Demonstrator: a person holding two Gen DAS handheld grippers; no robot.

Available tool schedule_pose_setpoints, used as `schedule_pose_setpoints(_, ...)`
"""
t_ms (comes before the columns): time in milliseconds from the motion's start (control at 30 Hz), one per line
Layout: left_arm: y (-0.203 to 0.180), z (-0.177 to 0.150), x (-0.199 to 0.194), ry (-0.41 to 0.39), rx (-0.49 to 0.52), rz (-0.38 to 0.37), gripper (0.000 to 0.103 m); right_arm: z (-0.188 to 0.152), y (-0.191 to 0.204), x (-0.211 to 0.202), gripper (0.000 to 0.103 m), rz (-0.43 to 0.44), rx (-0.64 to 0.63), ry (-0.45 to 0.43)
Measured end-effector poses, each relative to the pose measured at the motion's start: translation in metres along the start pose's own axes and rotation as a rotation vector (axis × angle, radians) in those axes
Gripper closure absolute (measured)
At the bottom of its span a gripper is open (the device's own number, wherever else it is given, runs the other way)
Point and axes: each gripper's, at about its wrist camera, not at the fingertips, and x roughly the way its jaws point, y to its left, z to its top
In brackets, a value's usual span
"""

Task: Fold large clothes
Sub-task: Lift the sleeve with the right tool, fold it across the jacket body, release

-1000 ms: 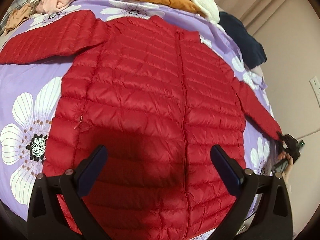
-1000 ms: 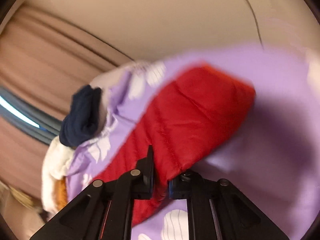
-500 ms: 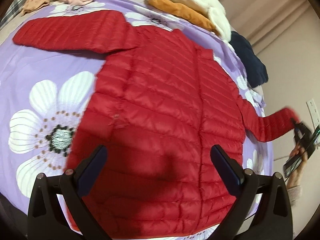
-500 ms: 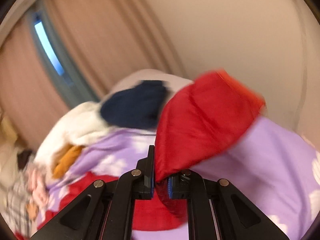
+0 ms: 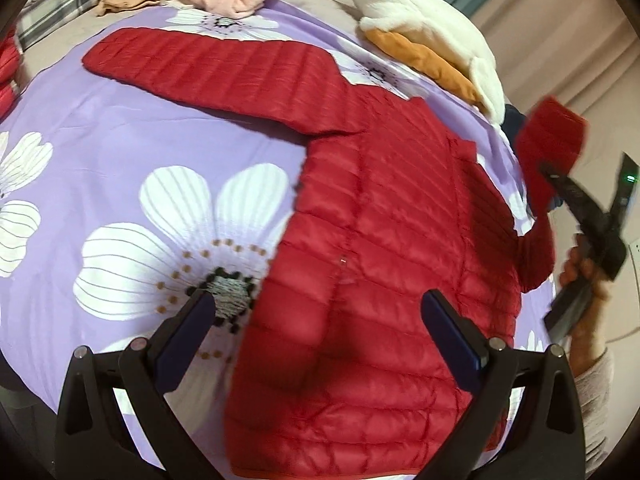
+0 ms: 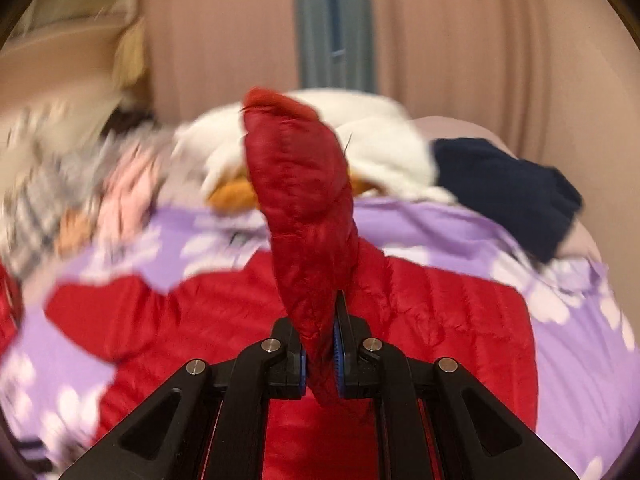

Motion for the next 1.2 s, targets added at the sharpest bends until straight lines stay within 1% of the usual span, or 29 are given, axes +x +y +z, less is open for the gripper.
schedule_pose_setpoints(100,0.008,0.003,0.002,0.0,-0.01,0.013,0.0,-0.013,0.033,0.023,0.092,0.031,-0.06,0.065)
schedule_pose_setpoints(200,0.017,0.007,0.003,0.0,-0.028,0.016,0.0,-0.028,0.055,0.041,0.092,0.049,-0.115,0.118)
schedule_pose_setpoints(300,0.023,0.01,0.003,-0.005,-0.039,0.02,0.0,-0.039,0.07,0.057,0.092,0.053,-0.161,0.17)
schedule_pose_setpoints(367,0.027,0.011,0.003,-0.004,-0.049,0.018,0.0,-0.045,0.074,0.068,0.092,0.049,-0.182,0.22)
schedule_pose_setpoints(433,0.031,0.014,0.002,-0.004,-0.059,0.006,0.0,-0.047,0.078,0.068,0.083,0.056,-0.187,0.243)
schedule_pose_setpoints(500,0.034,0.017,0.002,-0.008,-0.067,-0.003,0.0,-0.045,0.074,0.06,0.057,0.112,-0.167,0.269)
schedule_pose_setpoints(567,0.038,0.02,0.003,-0.013,-0.078,-0.016,0.0,-0.041,0.071,0.049,0.049,0.19,-0.136,0.273)
schedule_pose_setpoints(600,0.04,0.022,0.003,-0.015,-0.085,-0.022,0.0,-0.038,0.068,0.041,0.049,0.238,-0.119,0.266)
schedule_pose_setpoints(633,0.043,0.025,0.004,-0.019,-0.094,-0.031,0.0,-0.039,0.07,0.037,0.049,0.272,-0.104,0.255)
schedule_pose_setpoints(700,0.05,0.031,0.004,-0.03,-0.115,-0.042,0.0,-0.031,0.066,0.028,0.049,0.339,-0.049,0.225)
schedule_pose_setpoints(767,0.055,0.036,0.003,-0.042,-0.133,-0.053,0.0,-0.024,0.063,0.03,0.049,0.408,0.028,0.204)
schedule_pose_setpoints(800,0.059,0.039,0.001,-0.052,-0.145,-0.061,0.0,-0.021,0.063,0.034,0.049,0.416,0.059,0.192)
schedule_pose_setpoints(833,0.063,0.042,0.0,-0.06,-0.154,-0.067,0.0,-0.018,0.066,0.042,0.049,0.391,0.072,0.18)
schedule_pose_setpoints(867,0.066,0.044,-0.002,-0.067,-0.163,-0.074,0.0,-0.017,0.068,0.051,0.054,0.35,0.081,0.174)
schedule_pose_setpoints(900,0.072,0.047,-0.004,-0.076,-0.176,-0.082,0.0,-0.018,0.071,0.061,0.063,0.333,0.09,0.18)
schedule_pose_setpoints(933,0.078,0.051,-0.005,-0.085,-0.197,-0.091,0.0,-0.021,0.075,0.072,0.067,0.33,0.102,0.194)
schedule_pose_setpoints(1000,0.093,0.059,-0.008,-0.099,-0.249,-0.121,0.0,-0.032,0.088,0.096,0.069,0.314,0.089,0.253)
schedule_pose_setpoints(1067,0.109,0.066,-0.011,-0.113,-0.306,-0.153,0.0,-0.051,0.107,0.115,0.069,0.272,-0.007,0.331)
schedule_pose_setpoints(1100,0.117,0.071,-0.012,-0.12,-0.326,-0.174,0.0,-0.06,0.117,0.12,0.069,0.248,-0.071,0.339)
schedule_pose_setpoints(1133,0.123,0.074,-0.013,-0.127,-0.344,-0.191,0.0,-0.061,0.122,0.119,0.069,0.236,-0.109,0.321)
schedule_pose_setpoints(1200,0.138,0.083,-0.014,-0.14,-0.389,-0.213,0.0,-0.054,0.124,0.112,0.069,0.239,-0.102,0.322)
